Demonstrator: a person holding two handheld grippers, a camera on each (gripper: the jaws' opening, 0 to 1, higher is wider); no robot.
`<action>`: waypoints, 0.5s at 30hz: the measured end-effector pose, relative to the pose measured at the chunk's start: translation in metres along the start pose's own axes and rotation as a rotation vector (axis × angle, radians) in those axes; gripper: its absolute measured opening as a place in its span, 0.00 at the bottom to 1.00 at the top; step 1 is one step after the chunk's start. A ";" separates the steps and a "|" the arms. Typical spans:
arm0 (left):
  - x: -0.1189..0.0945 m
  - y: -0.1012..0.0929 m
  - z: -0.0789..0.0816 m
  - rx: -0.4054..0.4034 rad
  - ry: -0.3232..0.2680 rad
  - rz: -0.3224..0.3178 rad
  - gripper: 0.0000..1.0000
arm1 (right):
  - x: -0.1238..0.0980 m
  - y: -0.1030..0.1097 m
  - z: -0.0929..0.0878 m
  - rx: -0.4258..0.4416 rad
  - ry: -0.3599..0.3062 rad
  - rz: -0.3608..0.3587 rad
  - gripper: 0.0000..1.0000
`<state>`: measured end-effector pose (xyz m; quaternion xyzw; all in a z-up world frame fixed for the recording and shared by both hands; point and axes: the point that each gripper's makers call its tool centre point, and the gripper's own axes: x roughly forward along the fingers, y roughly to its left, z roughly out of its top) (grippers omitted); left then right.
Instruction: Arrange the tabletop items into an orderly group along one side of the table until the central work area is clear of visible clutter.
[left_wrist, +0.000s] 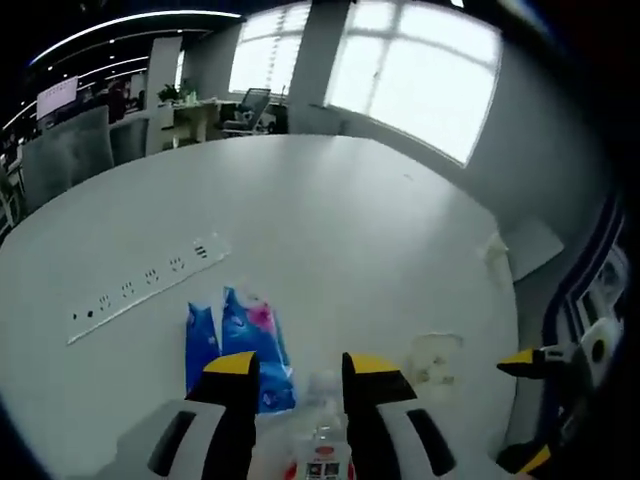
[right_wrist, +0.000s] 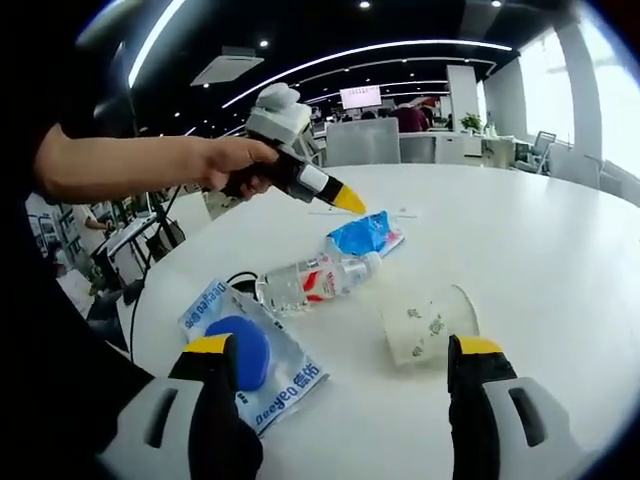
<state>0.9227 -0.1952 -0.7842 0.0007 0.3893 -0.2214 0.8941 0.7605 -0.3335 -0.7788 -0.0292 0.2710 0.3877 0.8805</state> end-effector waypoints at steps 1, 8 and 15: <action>0.002 -0.002 -0.001 0.009 0.012 -0.006 0.31 | 0.000 -0.001 0.000 0.002 0.000 -0.002 0.83; 0.021 -0.025 -0.022 0.105 0.148 -0.078 0.31 | 0.000 -0.006 -0.004 0.023 0.004 -0.008 0.85; 0.047 -0.035 -0.042 0.171 0.255 -0.097 0.30 | 0.001 -0.009 -0.013 0.052 0.028 -0.002 0.86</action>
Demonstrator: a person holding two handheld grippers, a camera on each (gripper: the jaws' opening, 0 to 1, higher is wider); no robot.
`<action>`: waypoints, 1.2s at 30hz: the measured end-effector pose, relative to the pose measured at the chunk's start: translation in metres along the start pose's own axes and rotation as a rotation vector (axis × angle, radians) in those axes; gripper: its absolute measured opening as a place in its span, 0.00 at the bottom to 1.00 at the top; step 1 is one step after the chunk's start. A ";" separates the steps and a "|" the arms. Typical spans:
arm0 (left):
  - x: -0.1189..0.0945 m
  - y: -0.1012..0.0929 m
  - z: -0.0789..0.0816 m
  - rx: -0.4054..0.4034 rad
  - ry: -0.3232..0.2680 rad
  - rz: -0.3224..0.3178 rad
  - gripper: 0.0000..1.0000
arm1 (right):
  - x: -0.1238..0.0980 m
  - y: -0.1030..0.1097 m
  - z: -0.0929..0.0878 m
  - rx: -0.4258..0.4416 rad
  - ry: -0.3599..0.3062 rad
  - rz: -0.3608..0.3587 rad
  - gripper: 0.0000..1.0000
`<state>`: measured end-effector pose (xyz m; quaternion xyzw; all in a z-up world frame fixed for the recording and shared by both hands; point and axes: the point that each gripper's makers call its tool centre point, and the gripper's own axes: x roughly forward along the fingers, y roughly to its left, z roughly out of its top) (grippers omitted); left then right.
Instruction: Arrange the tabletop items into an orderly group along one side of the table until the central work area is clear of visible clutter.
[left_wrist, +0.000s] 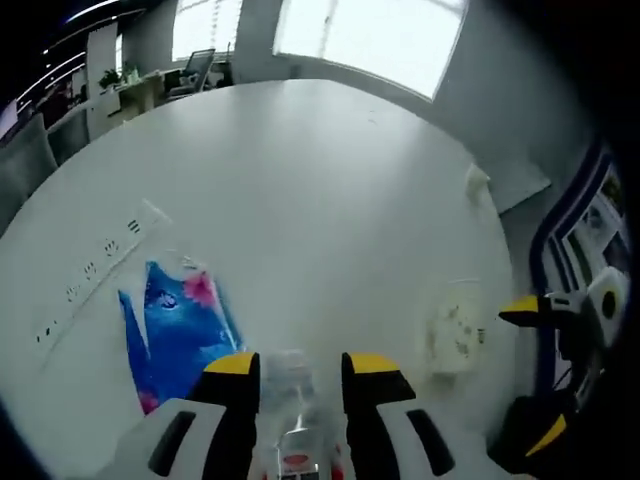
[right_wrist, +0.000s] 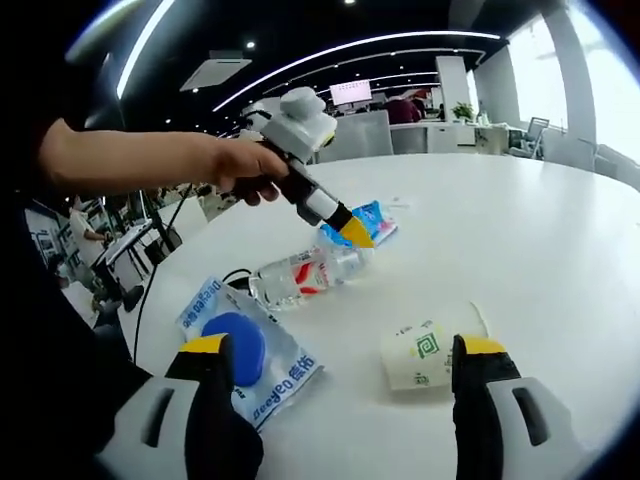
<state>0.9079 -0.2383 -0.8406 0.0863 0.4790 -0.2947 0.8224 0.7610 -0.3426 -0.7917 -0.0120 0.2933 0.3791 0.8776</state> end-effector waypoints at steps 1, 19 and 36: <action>0.004 0.000 -0.002 0.005 0.015 0.001 0.30 | 0.000 0.000 -0.001 0.001 0.003 0.000 0.86; 0.032 0.006 -0.019 0.049 0.118 0.017 0.25 | -0.003 -0.009 -0.003 0.024 0.003 -0.039 0.85; 0.016 0.001 -0.010 0.044 0.132 0.038 0.21 | -0.005 -0.015 0.002 0.011 -0.020 -0.065 0.81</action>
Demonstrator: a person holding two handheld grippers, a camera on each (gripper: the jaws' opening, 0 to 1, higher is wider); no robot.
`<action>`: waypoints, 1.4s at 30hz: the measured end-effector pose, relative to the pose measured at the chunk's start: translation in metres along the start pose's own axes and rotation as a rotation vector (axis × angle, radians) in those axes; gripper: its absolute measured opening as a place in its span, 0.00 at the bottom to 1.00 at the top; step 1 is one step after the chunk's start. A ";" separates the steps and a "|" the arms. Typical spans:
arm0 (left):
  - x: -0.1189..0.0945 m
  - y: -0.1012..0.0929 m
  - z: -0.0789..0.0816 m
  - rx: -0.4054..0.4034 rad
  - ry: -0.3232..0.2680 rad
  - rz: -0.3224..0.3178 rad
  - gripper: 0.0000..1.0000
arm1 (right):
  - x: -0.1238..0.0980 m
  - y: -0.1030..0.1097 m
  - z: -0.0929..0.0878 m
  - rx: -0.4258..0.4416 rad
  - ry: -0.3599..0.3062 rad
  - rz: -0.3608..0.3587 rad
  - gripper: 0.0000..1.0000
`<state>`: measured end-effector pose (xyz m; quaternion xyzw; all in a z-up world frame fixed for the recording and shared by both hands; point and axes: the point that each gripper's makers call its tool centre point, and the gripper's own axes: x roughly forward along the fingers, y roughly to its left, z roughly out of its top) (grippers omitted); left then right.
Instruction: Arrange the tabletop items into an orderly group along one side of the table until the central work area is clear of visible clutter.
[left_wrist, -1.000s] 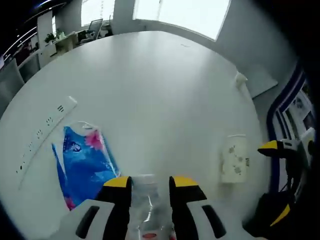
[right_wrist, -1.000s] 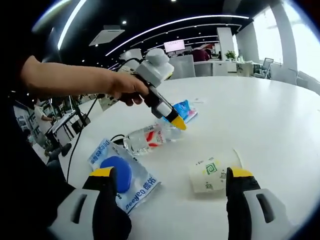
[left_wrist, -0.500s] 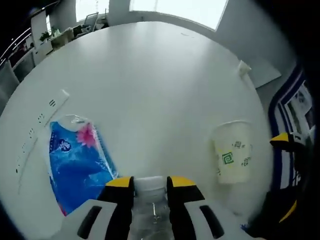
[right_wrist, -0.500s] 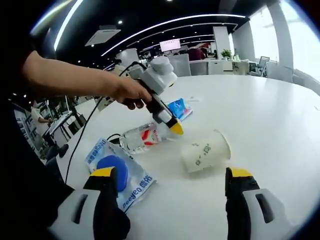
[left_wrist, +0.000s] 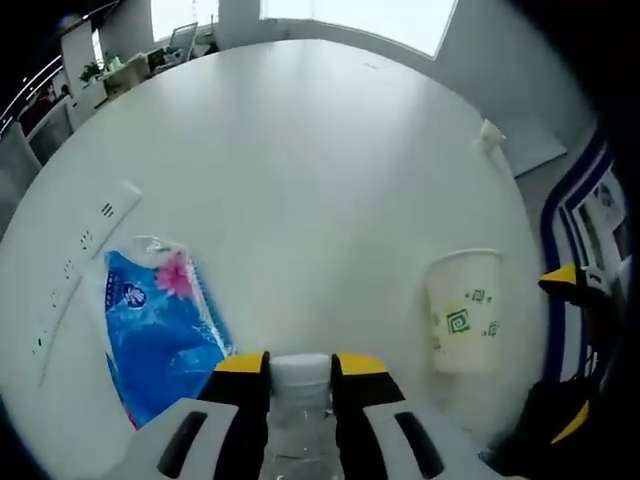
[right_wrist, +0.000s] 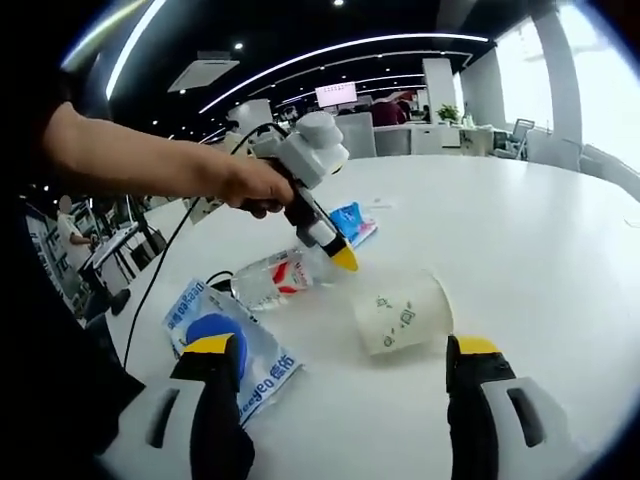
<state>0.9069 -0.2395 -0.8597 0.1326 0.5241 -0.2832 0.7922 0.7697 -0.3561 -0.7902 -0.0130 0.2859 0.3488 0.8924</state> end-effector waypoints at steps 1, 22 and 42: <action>-0.002 0.000 0.001 -0.003 -0.004 -0.003 0.21 | 0.000 0.001 0.000 -0.001 -0.001 0.002 0.82; -0.117 0.039 0.005 -0.142 -0.284 0.133 0.21 | -0.009 0.024 0.000 -0.065 -0.012 0.038 0.88; -0.166 0.028 -0.046 -0.236 -0.387 0.219 0.21 | -0.008 0.052 0.009 -0.129 -0.032 0.058 0.90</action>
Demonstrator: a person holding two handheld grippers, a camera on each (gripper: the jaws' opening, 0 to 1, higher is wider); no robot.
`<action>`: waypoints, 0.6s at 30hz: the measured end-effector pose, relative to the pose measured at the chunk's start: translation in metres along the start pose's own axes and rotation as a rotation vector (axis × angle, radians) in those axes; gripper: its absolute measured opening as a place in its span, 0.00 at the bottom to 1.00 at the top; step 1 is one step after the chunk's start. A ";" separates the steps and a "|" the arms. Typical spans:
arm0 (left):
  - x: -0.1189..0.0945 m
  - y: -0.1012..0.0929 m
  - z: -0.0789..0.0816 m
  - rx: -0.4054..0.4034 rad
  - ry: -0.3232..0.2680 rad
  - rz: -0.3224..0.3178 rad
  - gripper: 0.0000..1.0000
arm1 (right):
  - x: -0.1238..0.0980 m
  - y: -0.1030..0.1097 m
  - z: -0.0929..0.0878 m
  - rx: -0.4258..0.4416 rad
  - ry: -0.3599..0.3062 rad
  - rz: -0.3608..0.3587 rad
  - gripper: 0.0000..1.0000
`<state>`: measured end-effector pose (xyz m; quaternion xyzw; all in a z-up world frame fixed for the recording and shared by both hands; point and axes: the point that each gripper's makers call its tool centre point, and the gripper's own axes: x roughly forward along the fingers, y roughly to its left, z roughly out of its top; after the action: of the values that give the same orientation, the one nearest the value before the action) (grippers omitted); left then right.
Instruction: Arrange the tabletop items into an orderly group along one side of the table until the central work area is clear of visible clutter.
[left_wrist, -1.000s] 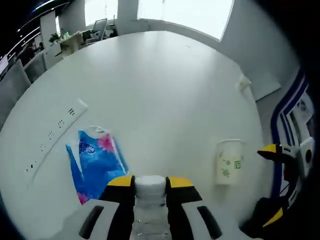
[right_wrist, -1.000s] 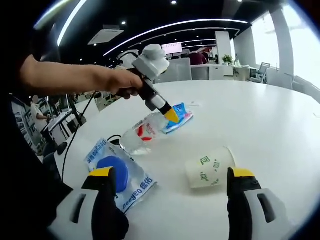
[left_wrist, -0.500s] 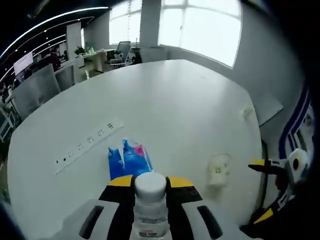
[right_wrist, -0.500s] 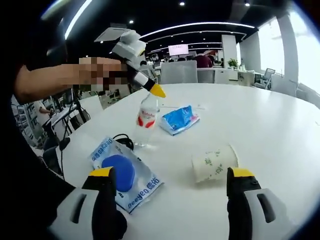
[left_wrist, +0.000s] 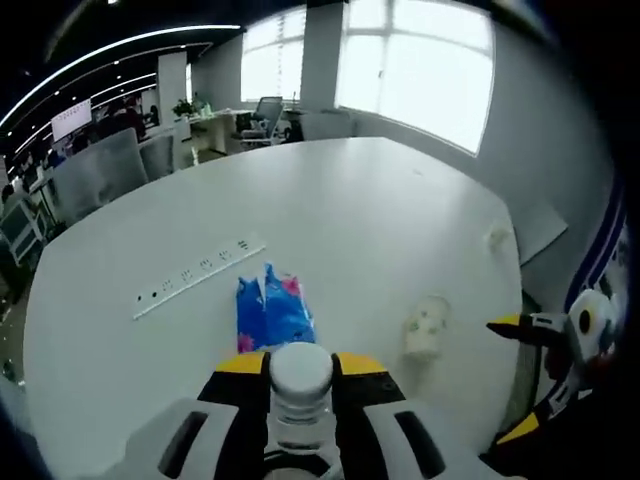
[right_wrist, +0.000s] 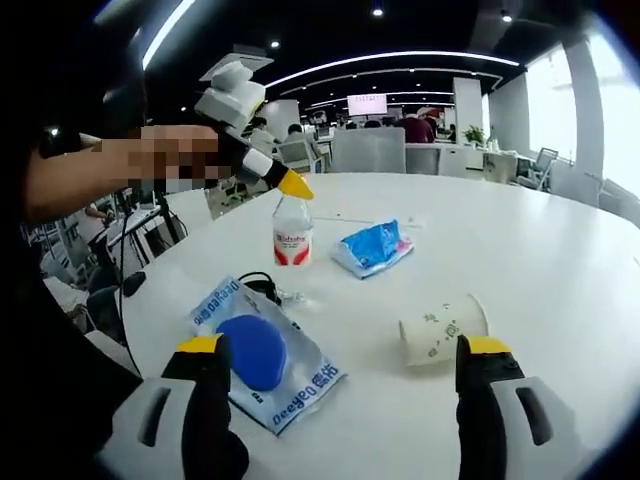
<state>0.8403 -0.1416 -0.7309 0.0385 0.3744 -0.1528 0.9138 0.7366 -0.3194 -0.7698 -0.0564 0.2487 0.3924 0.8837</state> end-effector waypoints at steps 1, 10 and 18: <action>-0.002 0.000 -0.001 -0.009 0.004 0.014 0.21 | 0.000 0.002 -0.001 -0.001 0.003 0.004 0.90; -0.016 -0.006 -0.014 -0.054 -0.020 0.075 0.22 | -0.003 0.008 -0.005 0.001 0.006 0.006 0.89; -0.021 -0.016 -0.025 0.090 -0.032 0.020 0.23 | -0.004 0.013 -0.008 0.005 0.009 0.015 0.89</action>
<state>0.8044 -0.1469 -0.7337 0.0807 0.3519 -0.1607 0.9186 0.7217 -0.3155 -0.7732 -0.0543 0.2539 0.3980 0.8799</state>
